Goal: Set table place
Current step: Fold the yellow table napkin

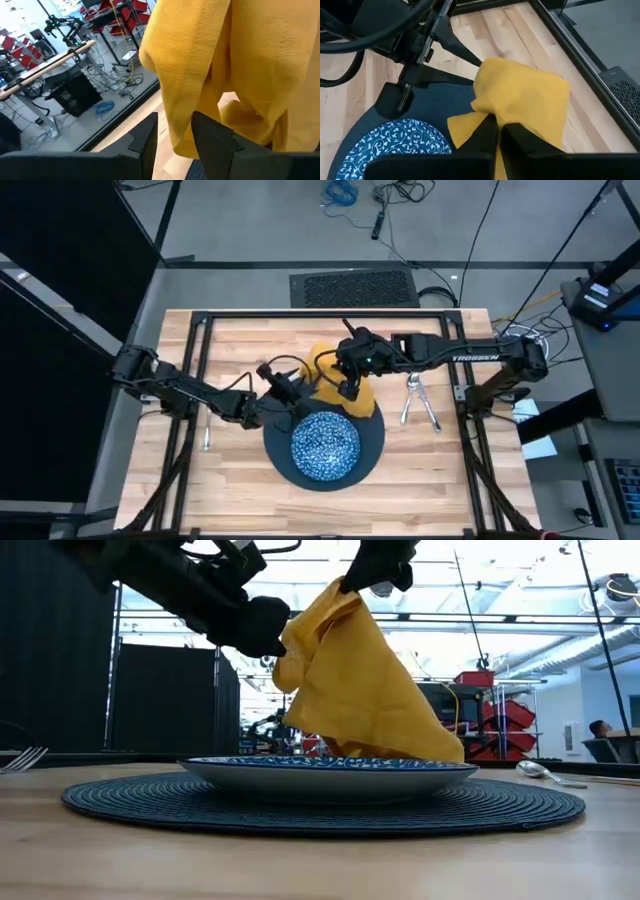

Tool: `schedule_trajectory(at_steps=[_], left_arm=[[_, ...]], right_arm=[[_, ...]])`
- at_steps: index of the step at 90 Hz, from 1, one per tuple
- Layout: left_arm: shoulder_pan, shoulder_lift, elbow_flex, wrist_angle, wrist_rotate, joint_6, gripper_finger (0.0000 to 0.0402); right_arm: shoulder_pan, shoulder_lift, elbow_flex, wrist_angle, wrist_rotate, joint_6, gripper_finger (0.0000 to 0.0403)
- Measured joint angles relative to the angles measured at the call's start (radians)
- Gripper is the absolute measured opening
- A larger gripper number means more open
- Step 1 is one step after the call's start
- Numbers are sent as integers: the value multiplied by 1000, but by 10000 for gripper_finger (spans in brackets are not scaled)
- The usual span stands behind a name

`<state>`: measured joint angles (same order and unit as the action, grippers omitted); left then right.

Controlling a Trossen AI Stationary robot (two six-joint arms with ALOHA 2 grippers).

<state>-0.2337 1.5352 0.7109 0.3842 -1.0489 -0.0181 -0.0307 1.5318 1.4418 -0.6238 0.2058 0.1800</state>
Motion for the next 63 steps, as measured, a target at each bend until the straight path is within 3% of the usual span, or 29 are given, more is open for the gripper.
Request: schedule_trajectory(at_steps=[63], left_arm=[[5,8,0,-4,10,-29,107]], right_arm=[[13,0,0,45,-35,-2,0]])
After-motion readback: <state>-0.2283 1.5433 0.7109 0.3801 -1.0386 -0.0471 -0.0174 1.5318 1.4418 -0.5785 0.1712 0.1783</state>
